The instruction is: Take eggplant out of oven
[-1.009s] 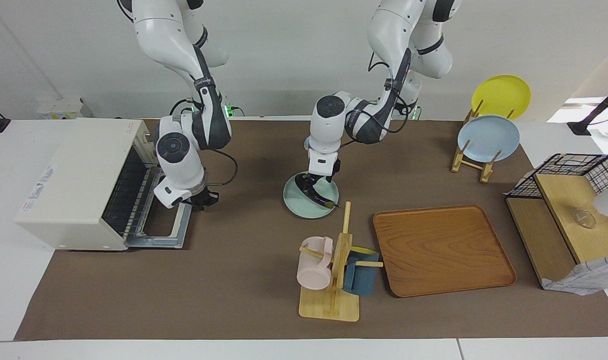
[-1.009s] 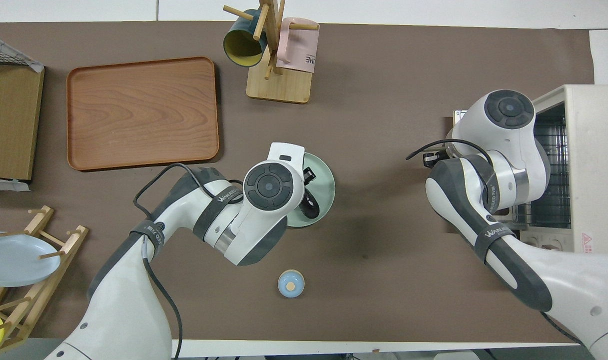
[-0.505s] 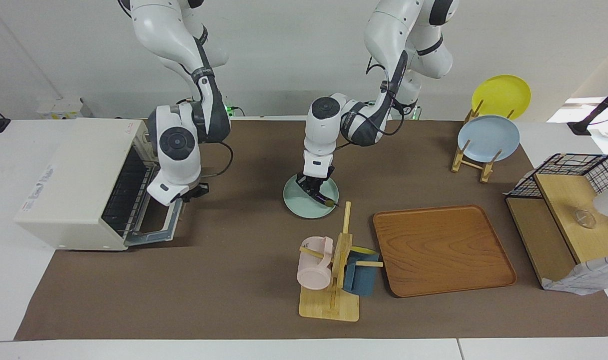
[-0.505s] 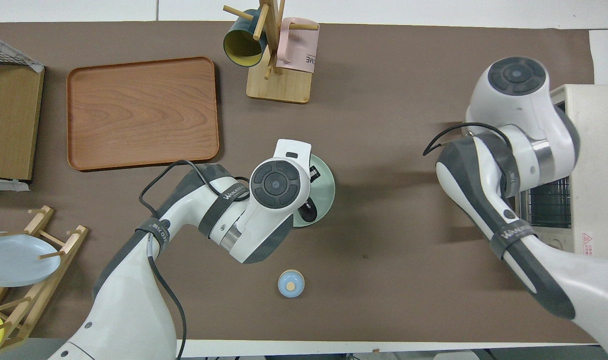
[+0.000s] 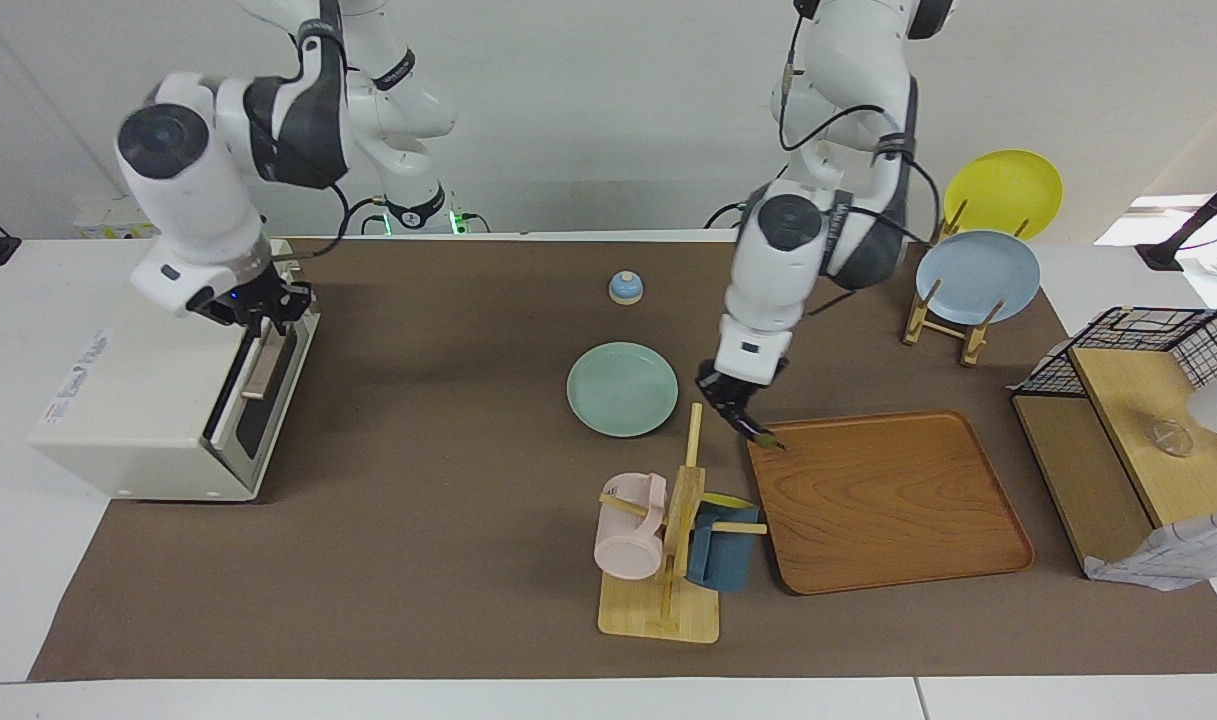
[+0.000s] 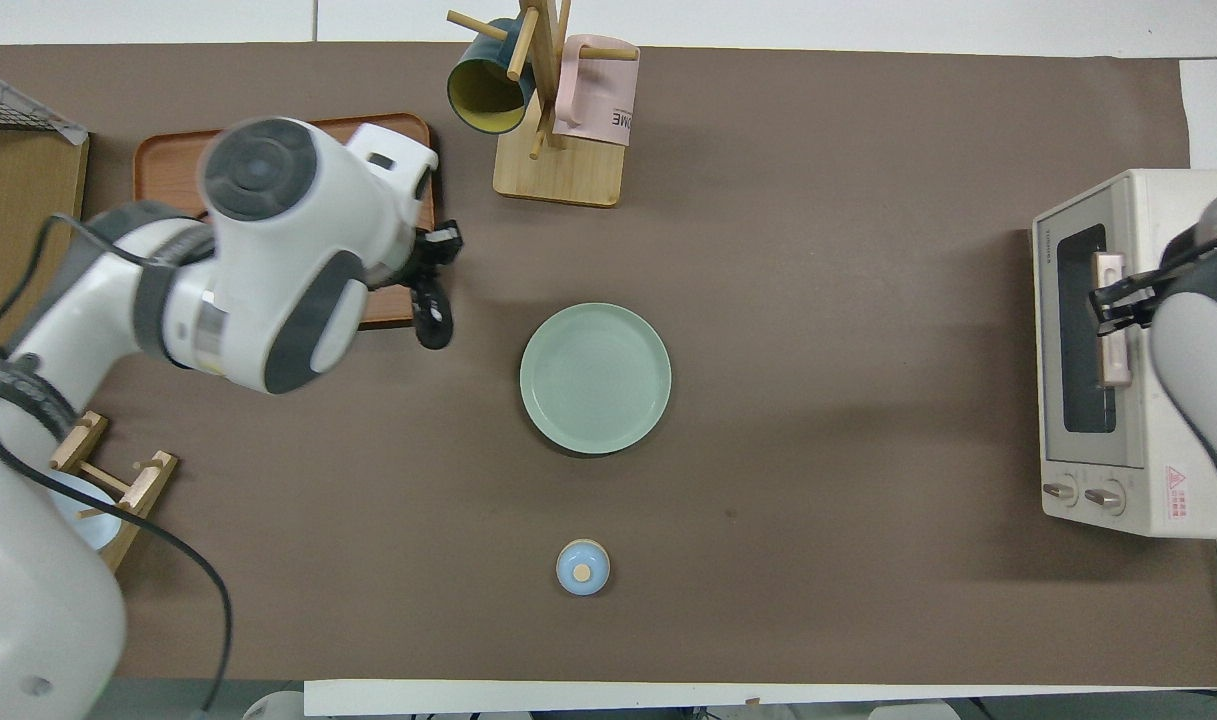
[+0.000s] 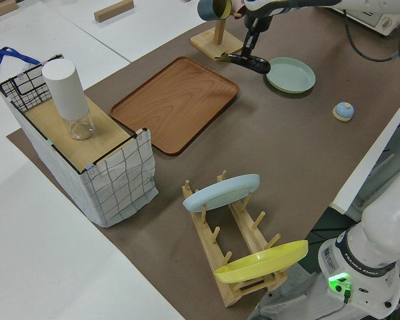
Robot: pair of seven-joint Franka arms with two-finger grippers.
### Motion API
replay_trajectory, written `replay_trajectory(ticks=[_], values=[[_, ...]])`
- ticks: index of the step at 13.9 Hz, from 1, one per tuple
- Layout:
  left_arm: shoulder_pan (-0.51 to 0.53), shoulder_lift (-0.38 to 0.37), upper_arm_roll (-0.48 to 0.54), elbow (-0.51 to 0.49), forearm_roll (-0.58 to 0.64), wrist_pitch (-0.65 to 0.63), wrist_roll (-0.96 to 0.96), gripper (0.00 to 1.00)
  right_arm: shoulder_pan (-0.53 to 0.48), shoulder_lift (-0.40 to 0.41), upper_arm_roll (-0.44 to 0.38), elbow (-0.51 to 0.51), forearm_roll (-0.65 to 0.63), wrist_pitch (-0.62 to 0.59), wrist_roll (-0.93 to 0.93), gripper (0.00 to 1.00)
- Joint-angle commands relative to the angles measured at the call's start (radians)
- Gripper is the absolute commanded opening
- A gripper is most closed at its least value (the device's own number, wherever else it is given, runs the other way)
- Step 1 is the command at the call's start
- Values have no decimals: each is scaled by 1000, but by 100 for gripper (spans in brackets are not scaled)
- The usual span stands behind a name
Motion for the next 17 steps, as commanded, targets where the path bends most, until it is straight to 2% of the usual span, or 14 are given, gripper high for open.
replay_trajectory(ticks=[1,3,4,5,6,8,9,13,14,15,17], values=[[149,18,-11,-6,-54,22,402,0,-16,4,0,200,51,-170,-8,100],[162,58,-11,-23,-49,117,446,0,-20,65,-4,355,39,-307,-8,100],[174,67,-11,-23,-46,158,466,12,-25,69,-11,353,39,-313,-8,100],[179,70,-10,-21,-37,157,484,63,-37,63,-16,333,42,-318,-8,100],[174,70,-5,-17,-22,157,481,96,-45,61,-17,333,43,-323,-8,100],[185,32,-2,-11,-17,136,481,99,-43,63,-17,336,40,-314,-7,100],[203,-23,-2,-8,-17,67,480,99,-43,64,-16,339,37,-317,-8,100],[213,-228,31,75,-5,-352,432,99,-5,61,-31,342,10,-314,-7,100],[211,-280,31,109,38,-467,429,99,10,63,-39,342,5,-314,-8,100],[211,-316,30,144,67,-561,428,99,17,63,-40,342,5,-314,-8,100],[211,-332,33,242,74,-701,431,99,18,63,-37,339,10,-315,-10,100]])
